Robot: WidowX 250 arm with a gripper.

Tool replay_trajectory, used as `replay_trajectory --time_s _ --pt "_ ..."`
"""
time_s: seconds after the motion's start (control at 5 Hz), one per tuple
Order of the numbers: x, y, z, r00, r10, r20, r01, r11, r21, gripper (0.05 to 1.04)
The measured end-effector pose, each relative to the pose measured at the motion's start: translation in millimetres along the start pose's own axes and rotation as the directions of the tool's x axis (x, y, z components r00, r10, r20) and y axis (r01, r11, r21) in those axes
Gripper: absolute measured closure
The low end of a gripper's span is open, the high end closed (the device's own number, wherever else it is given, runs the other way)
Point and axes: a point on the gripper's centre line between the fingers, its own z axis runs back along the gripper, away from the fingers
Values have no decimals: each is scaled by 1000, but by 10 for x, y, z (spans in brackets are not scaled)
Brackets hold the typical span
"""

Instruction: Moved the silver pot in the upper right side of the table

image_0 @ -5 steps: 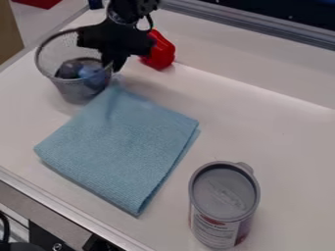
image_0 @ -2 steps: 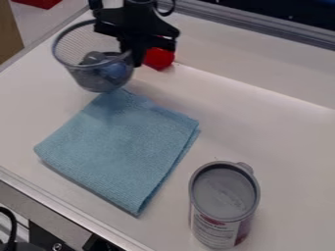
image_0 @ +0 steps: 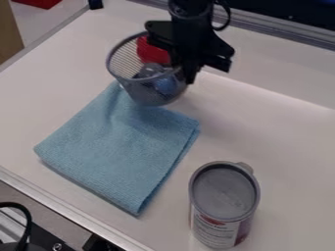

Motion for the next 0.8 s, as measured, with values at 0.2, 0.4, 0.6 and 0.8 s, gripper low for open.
replay_trajectory --time_s 0.2,0.4,0.6,0.8 --pt "-17 -464 20 989 -124 81 127 991 -36 1026" --pt "-103 -806 -110 977 -201 73 204 978 -33 1026" --pt "33 -958 -122 975 -204 92 206 979 -12 1026" --pt "123 -1032 -209 970 -230 81 230 973 13 1026"
